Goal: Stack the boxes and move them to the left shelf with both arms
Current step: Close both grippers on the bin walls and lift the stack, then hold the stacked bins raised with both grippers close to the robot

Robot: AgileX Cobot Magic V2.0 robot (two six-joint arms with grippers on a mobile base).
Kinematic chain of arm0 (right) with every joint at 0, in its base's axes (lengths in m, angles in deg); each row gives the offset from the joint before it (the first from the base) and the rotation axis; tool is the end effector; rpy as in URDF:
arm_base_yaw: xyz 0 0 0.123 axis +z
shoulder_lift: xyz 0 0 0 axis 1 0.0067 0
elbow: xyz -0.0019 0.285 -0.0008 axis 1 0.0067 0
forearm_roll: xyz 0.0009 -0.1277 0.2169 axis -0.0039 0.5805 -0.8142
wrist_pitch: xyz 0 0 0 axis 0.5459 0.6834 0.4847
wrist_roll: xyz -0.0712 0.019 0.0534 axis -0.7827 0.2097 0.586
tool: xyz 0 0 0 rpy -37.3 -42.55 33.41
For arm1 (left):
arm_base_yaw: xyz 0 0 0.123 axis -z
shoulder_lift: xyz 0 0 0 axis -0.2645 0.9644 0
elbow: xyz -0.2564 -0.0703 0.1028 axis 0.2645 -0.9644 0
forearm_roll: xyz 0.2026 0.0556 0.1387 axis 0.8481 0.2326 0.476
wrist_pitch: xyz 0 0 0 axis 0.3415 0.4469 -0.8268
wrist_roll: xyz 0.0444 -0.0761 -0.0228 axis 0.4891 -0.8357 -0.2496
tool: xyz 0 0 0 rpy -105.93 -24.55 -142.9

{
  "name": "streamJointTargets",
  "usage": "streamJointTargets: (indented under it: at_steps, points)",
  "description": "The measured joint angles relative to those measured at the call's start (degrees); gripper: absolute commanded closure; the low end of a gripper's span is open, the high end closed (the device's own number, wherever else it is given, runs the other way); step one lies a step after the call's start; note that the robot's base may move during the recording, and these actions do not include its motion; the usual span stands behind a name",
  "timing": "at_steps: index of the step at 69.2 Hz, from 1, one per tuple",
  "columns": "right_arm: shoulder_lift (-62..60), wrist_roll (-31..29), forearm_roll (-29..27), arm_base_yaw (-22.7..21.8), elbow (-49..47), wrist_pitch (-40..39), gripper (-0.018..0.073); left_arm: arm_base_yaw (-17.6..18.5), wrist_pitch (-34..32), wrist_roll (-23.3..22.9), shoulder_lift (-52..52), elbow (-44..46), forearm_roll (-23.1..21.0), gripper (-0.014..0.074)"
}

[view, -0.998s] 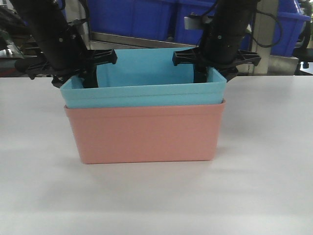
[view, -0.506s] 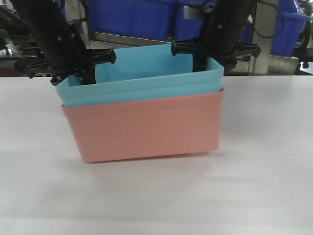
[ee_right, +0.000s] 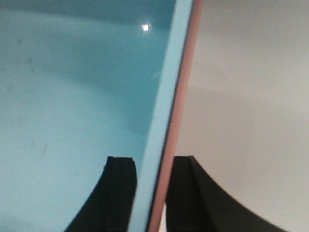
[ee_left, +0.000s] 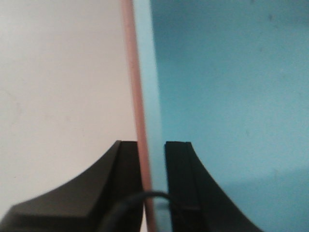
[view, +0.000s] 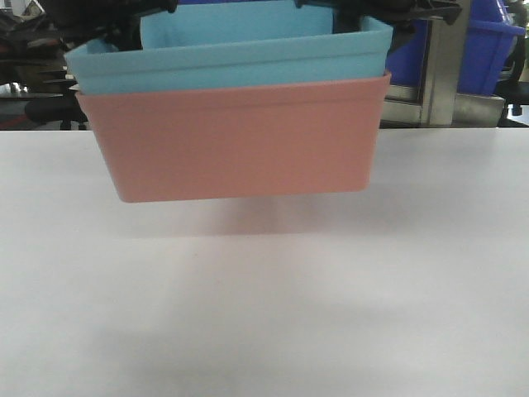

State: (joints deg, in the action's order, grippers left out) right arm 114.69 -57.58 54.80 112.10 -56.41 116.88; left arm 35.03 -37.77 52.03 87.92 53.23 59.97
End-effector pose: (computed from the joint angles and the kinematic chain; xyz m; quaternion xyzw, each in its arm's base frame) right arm 0.3935 0.1652 0.3167 -0.0752 0.9404 0.1137 0.3117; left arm 0.3727 -0.1456 0.3155 0.0859 0.9405 -0.1456 0.2947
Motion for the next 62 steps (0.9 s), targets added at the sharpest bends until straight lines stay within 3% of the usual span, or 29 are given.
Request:
streamJointTargets:
  at_steps: [37,62]
  points:
    - [-7.0,-0.1,1.4,4.3,0.9,2.1,0.0504,1.0,1.3,-1.7,-11.3,-4.6,4.6,0.0599]
    - [-14.1,0.1,0.0,5.8,11.3,-1.5,0.0504,1.4,-2.0,-3.2,-19.9,-15.8,3.4,0.0599]
